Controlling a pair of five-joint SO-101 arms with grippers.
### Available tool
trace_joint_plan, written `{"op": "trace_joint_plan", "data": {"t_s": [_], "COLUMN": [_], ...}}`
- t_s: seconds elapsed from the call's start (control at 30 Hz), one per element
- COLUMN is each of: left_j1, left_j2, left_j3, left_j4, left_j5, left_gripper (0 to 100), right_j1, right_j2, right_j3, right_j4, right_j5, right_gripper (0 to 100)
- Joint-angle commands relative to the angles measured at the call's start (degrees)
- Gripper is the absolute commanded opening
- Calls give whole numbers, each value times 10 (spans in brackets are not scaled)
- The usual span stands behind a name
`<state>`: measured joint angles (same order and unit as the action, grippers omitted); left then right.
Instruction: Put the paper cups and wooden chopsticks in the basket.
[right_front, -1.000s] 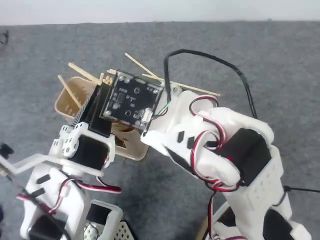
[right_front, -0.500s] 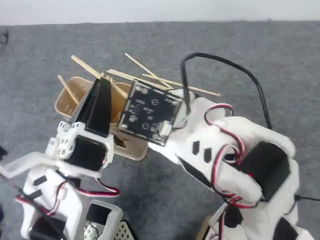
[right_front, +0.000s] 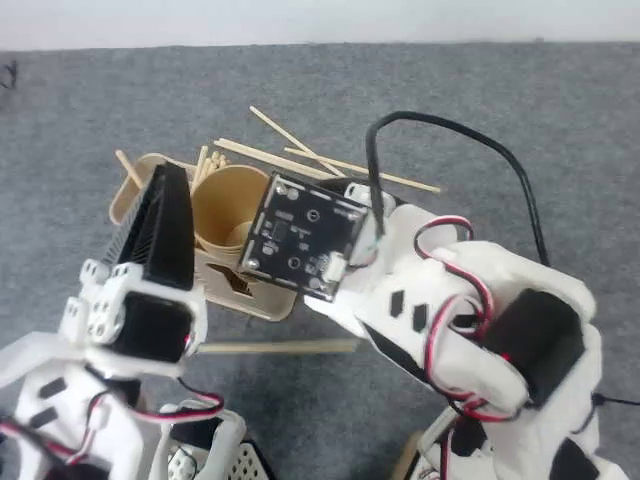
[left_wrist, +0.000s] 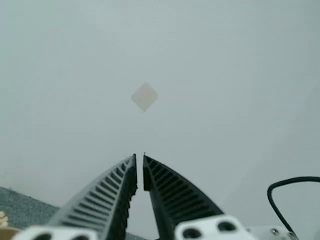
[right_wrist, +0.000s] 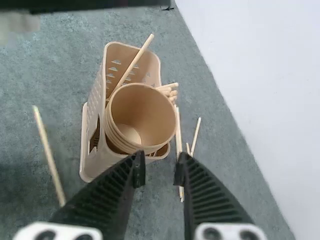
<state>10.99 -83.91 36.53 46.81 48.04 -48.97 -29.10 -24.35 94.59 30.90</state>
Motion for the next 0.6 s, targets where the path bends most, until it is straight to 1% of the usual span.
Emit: {"op": "trace_joint_plan", "data": {"t_s": [0.0, 0.1, 0.17, 0.23, 0.3, 0.4, 0.47, 0.57], "left_j1": [-4, -66, -121, -178, -241, -368, -445, -544], "left_j2": [-2, -3, -15, -40, -72, -127, -164, -211], "left_j3": [22, 24, 15, 12, 23, 74, 128, 225], "left_j4": [9, 27, 30, 31, 39, 85, 117, 120], "left_j5": [-9, -53, -67, -88, -127, -190, -215, -236], "left_gripper": [11, 13, 13, 13, 13, 13, 13, 13], "right_j1": [44, 108, 144, 151, 141, 116, 92, 56], "right_j2": [-15, -8, -7, -12, -13, -14, -14, -14], "right_j3": [14, 22, 65, 137, 215, 338, 418, 525], "right_j4": [-7, 40, 58, 57, 48, 13, -32, -111], "right_j5": [25, 39, 51, 77, 107, 140, 156, 170], "right_gripper": [109, 111, 109, 108, 108, 109, 108, 108]}}
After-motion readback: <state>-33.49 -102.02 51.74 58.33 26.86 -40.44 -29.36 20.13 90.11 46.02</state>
